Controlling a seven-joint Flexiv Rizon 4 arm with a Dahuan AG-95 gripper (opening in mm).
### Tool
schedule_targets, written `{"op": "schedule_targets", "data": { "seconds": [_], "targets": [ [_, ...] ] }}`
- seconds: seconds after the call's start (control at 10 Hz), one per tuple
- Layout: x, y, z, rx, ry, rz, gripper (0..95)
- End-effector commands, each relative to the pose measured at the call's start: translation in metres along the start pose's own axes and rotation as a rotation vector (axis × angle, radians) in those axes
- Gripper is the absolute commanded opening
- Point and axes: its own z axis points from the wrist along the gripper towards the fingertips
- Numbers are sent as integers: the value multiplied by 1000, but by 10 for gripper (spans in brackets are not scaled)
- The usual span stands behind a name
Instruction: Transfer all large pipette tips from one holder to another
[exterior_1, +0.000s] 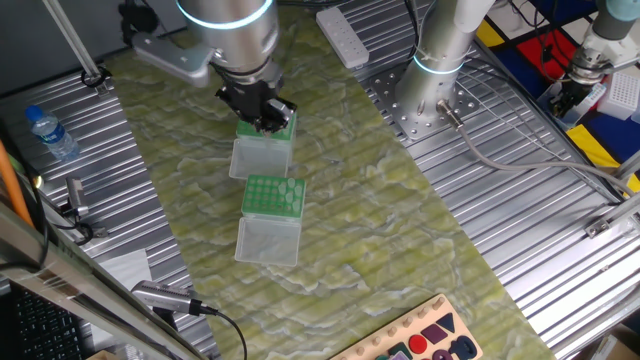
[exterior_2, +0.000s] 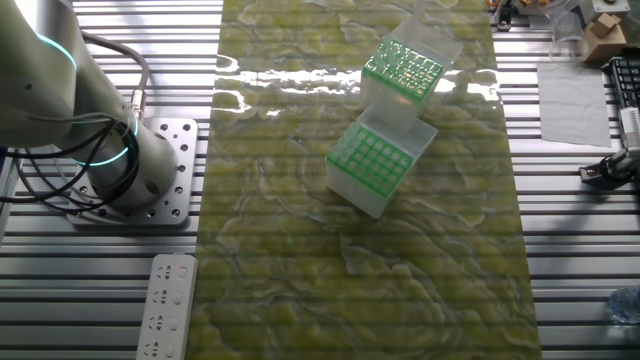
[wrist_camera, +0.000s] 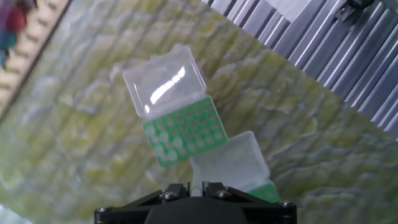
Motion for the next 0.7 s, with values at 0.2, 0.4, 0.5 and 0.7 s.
{"op": "schedule_targets", "data": {
  "seconds": [0.2,0.4,0.5,0.7],
  "targets": [
    [13,-16,24,56,28,-123,0],
    [19,-24,42,75,34,-174,0],
    [22,-27,49,85,31,-194,0],
    [21,-32,59,86,26,-212,0]
  ]
}}
